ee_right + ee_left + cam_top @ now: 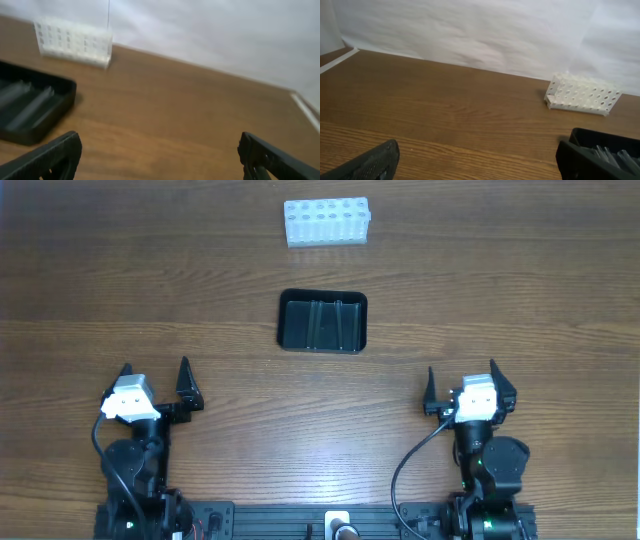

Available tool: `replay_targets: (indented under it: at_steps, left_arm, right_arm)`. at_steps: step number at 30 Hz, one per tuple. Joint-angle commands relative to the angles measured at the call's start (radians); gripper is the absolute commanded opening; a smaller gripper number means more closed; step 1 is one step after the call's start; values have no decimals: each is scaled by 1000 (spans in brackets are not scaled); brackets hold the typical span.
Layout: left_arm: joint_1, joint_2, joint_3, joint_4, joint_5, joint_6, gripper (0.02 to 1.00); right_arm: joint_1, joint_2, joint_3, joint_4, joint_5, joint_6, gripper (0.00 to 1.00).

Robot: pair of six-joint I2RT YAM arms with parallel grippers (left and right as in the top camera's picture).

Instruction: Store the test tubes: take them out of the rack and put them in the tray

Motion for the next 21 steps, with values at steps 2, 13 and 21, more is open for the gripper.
replay_targets:
  at_steps: [2, 13, 21]
  left_arm:
    - [5, -9, -4, -2, 13, 14, 998]
    - [5, -9, -4, -2, 13, 14, 998]
    - [5, -9, -4, -2, 13, 14, 998]
  right_arm:
    - [-6, -28, -5, -4, -6, 0, 991]
    - [-6, -28, -5, -5, 3, 0, 991]
    - [-6, -28, -5, -7, 8, 185, 991]
